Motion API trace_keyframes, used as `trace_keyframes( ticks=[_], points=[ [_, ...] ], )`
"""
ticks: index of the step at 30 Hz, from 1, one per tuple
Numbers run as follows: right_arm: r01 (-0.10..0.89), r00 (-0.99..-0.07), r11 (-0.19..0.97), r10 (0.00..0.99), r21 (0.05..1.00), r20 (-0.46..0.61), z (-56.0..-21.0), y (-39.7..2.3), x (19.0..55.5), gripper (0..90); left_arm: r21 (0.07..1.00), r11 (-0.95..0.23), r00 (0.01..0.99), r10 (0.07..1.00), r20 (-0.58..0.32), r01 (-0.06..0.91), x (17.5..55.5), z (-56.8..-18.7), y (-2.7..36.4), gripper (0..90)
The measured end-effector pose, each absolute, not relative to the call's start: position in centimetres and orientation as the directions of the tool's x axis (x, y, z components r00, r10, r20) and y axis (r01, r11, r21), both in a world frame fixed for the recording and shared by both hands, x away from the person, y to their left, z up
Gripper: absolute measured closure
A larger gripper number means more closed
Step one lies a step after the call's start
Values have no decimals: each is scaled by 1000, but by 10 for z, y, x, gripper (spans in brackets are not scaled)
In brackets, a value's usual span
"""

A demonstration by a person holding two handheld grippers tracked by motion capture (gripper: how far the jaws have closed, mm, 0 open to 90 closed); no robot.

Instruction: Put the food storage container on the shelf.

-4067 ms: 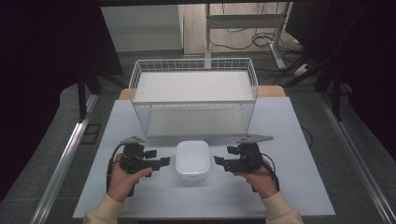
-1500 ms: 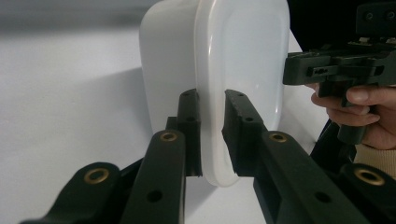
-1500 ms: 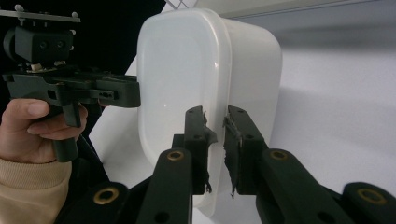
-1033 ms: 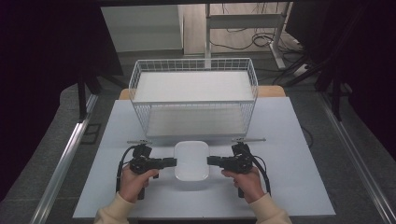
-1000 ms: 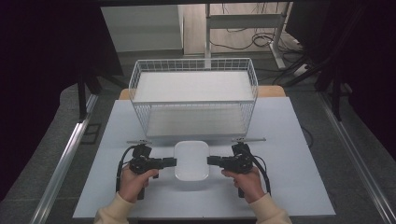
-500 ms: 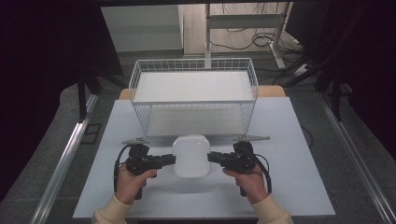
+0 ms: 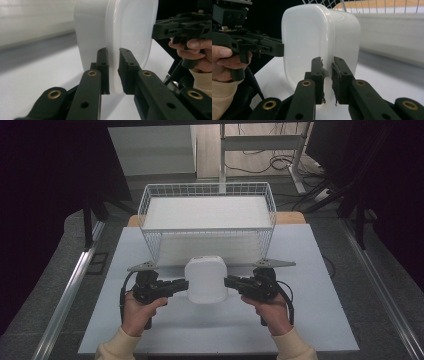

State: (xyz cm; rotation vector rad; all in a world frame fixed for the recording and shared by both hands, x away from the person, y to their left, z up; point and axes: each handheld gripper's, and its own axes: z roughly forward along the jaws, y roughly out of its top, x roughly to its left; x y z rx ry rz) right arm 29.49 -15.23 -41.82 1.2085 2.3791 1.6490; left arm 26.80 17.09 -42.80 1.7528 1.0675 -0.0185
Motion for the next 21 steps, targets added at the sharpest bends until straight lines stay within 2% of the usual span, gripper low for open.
trace_keyframes(
  ticks=[7,21],
  points=[
    [523,-729,160,592,837,342,-395,-153,296,801,781,-73,631,638,-442,621,275,-408,170,796],
    [468,-758,140,571,873,315,-367,-154,309,801,820,-82,652,653,-385,567,284,-373,170,795]
  ],
)
